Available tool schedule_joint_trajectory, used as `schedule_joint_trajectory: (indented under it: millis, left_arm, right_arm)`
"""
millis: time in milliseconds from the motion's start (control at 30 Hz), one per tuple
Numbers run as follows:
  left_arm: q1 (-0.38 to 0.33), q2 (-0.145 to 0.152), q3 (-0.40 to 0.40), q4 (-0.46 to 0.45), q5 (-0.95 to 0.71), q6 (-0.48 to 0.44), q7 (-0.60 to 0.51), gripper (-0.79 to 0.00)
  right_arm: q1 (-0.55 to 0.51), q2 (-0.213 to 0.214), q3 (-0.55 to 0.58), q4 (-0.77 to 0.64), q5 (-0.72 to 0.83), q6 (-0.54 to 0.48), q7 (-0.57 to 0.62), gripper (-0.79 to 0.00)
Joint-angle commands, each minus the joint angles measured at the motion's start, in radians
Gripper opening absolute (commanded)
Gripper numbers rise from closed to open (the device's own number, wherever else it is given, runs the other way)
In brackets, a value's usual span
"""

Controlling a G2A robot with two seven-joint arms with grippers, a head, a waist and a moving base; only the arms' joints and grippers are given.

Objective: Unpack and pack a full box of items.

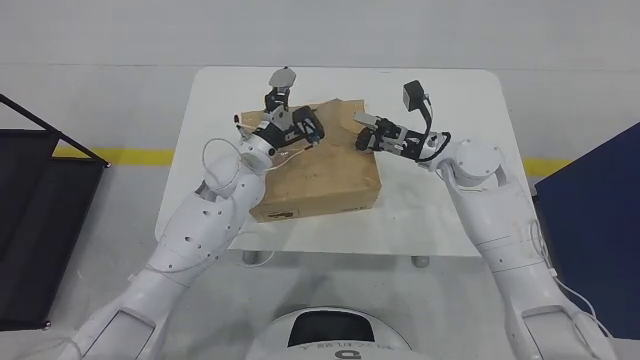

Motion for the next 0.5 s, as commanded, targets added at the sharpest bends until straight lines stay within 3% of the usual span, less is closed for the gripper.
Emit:
schedule_joint_trajectory:
  millis: [0,467]
  left_arm:
    - [0.002,0.0,0.0,0.004,0.015,0.003,0.007,0.0]
    - [-0.001,-0.004,0.018,0.035,0.056,-0.125,0.056,0.0]
  right_arm:
    - [0.0,0.0,0.0,0.0,0.0,0.0,0.0,0.0]
    - [0.0,0.0,0.0,0.0,0.0,0.0,0.0,0.0]
